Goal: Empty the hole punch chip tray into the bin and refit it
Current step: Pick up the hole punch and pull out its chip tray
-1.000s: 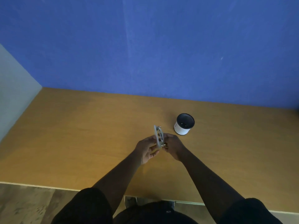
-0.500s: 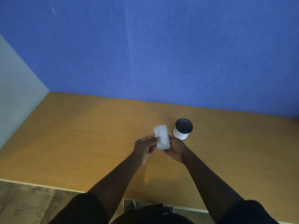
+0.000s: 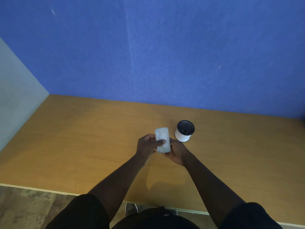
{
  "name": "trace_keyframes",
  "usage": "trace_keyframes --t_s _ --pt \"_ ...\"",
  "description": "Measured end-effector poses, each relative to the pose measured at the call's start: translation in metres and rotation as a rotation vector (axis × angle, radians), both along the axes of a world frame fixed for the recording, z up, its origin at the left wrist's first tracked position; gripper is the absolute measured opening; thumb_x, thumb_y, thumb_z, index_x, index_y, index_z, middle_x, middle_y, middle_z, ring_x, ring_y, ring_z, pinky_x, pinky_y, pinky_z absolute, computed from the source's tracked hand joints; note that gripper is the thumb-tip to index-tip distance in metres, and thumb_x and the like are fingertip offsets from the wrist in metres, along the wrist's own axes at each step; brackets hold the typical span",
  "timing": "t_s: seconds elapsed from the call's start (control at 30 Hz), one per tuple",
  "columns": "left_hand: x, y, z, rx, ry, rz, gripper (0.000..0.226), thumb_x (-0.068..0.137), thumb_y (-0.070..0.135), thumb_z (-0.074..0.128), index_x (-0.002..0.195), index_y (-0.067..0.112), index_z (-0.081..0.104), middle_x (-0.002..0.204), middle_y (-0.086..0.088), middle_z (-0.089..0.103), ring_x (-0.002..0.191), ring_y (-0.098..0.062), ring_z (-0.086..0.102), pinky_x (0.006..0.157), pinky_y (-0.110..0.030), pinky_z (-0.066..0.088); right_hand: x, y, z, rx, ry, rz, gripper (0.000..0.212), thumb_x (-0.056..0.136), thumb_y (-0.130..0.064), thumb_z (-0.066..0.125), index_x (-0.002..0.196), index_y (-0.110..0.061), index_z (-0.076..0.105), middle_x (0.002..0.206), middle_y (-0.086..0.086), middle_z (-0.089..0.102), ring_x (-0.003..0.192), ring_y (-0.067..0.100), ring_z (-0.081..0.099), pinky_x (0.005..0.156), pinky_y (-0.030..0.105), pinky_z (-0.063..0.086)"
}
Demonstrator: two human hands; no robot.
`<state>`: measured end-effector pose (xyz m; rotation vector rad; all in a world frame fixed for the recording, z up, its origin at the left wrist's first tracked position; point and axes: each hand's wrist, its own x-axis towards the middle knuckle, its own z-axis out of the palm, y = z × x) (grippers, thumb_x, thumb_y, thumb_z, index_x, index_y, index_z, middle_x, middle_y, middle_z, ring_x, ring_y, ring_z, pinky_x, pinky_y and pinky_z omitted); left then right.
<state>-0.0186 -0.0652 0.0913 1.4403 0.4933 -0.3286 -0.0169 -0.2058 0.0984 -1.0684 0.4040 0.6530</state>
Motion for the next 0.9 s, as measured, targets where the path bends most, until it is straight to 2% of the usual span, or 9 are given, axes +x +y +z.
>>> trace_keyframes --t_s 0.13,0.23,0.3,0.43,0.53,0.63,0.73,0.8,0.9 --pt "0.004 0.004 0.001 0.018 0.031 0.071 0.033 0.057 0.038 0.088 0.074 0.013 0.076 0.060 0.003 0.070 0.049 -0.013 0.063 0.044 -0.021 0.041 0.000 0.001 0.000 -0.030 -0.007 0.002 0.029 0.096 -0.016 0.045 0.119 -0.005 0.059 0.098 0.013 0.064 0.077 0.019 0.059 0.061 0.025 0.046" --pt "0.006 0.008 0.001 0.015 0.056 0.089 0.033 0.058 0.039 0.088 0.075 0.014 0.077 0.062 0.003 0.071 0.049 -0.013 0.063 0.049 -0.023 0.041 0.000 0.001 0.001 -0.048 -0.003 0.011 0.024 0.093 -0.013 0.049 0.112 -0.006 0.063 0.099 0.013 0.060 0.076 0.019 0.056 0.062 0.026 0.046" --pt "0.007 0.009 0.001 0.009 0.071 0.112 0.024 0.062 0.034 0.088 0.073 0.016 0.077 0.065 0.000 0.073 0.053 -0.016 0.066 0.050 -0.024 0.044 0.000 0.002 0.001 -0.050 -0.003 0.015 0.022 0.092 -0.010 0.051 0.107 -0.006 0.065 0.096 0.013 0.060 0.074 0.019 0.055 0.063 0.026 0.046" --pt "0.008 0.011 0.002 -0.084 0.110 0.120 0.006 0.073 0.016 0.082 0.070 0.018 0.077 0.066 -0.005 0.073 0.052 -0.019 0.069 0.043 -0.023 0.049 0.001 0.006 -0.001 -0.059 0.001 0.004 0.025 0.095 -0.012 0.053 0.115 -0.002 0.062 0.090 0.011 0.059 0.070 0.017 0.054 0.060 0.025 0.046" --pt "0.010 0.012 0.002 -0.087 0.151 0.083 0.012 0.082 0.015 0.075 0.072 0.022 0.077 0.075 -0.006 0.075 0.061 -0.020 0.072 0.054 -0.027 0.055 0.004 0.009 -0.001 -0.086 -0.001 -0.016 0.028 0.098 -0.013 0.050 0.122 -0.002 0.058 0.086 0.008 0.060 0.070 0.016 0.055 0.060 0.024 0.047" --pt "0.010 0.011 0.002 -0.168 0.212 0.062 0.016 0.089 0.015 0.064 0.079 0.020 0.075 0.081 -0.008 0.074 0.075 -0.026 0.069 0.068 -0.034 0.057 0.006 0.013 0.000 -0.110 -0.022 -0.025 0.022 0.097 -0.015 0.052 0.116 -0.005 0.056 0.090 0.009 0.063 0.075 0.018 0.059 0.064 0.026 0.048" --pt "0.008 0.010 0.002 -0.301 0.277 0.069 0.020 0.096 0.019 0.052 0.091 0.010 0.070 0.087 -0.011 0.072 0.077 -0.025 0.067 0.069 -0.035 0.055 0.009 0.015 0.003 -0.162 -0.054 -0.021 0.020 0.096 -0.017 0.056 0.111 -0.005 0.058 0.093 0.009 0.064 0.082 0.019 0.060 0.066 0.026 0.050" --pt "0.007 0.011 0.000 -0.375 0.311 0.120 0.024 0.097 0.019 0.048 0.097 0.005 0.068 0.087 -0.013 0.070 0.078 -0.026 0.066 0.072 -0.037 0.056 0.009 0.017 0.005 -0.212 -0.082 -0.007 0.014 0.095 -0.016 0.058 0.104 -0.007 0.060 0.091 0.008 0.066 0.082 0.017 0.063 0.060 0.024 0.052" --pt "0.009 0.015 -0.005 -0.435 0.300 0.151 0.030 0.098 0.025 0.047 0.095 0.004 0.068 0.081 -0.012 0.073 0.075 -0.027 0.068 0.071 -0.037 0.057 0.008 0.019 0.006 -0.312 -0.160 0.027 0.013 0.093 -0.016 0.061 0.101 -0.006 0.062 0.091 0.009 0.068 0.078 0.017 0.066 0.055 0.021 0.053"
